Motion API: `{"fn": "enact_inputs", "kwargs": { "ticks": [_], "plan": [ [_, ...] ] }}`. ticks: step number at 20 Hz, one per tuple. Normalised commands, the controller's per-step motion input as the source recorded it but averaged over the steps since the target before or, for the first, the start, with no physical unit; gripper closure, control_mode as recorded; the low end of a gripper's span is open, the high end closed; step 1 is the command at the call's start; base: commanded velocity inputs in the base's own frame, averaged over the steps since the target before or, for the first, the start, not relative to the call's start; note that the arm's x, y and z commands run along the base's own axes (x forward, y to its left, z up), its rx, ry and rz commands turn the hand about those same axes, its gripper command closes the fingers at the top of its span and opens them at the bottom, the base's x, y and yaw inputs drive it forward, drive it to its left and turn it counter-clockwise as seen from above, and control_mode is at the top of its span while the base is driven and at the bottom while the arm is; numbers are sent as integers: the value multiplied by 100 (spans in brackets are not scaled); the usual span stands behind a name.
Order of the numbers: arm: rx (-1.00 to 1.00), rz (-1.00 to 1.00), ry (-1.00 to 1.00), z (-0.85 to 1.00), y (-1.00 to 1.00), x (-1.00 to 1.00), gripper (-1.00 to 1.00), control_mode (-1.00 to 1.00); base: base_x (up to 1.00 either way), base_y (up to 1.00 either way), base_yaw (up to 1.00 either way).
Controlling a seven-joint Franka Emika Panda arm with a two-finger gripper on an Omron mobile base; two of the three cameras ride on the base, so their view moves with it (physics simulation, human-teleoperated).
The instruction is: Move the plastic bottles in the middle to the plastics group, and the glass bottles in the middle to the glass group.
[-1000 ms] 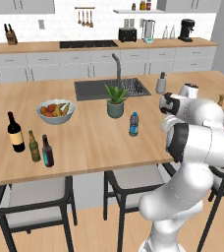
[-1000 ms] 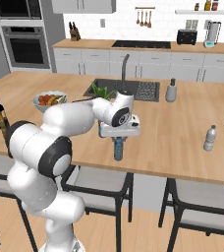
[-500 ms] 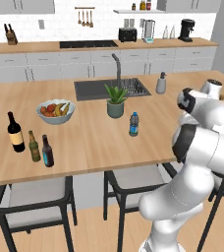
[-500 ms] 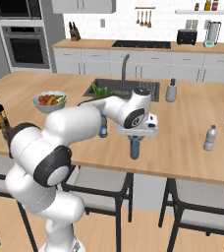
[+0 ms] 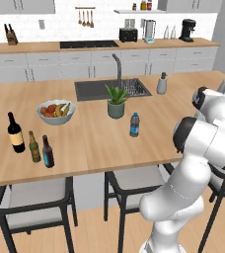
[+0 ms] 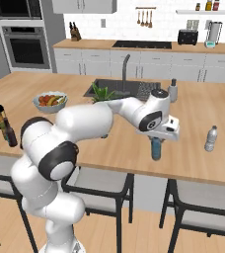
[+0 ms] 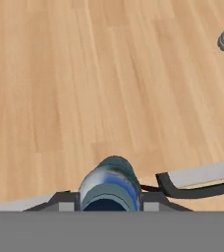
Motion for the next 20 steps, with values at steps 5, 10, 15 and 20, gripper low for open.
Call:
{"fn": "enact_inputs", "kwargs": {
  "ticks": [5,10,15,20],
  "plan": [
    [0,-31,1,1,-76,13,100,-100,0,0,0],
    [0,-34,0,0,-62,24,100,-100,0,0,0],
    [4,-35,0,0,-59,31,100,-100,0,0,0],
    [14,-14,-6,-6,-25,34,100,-100,0,0,0]
  ]
}}
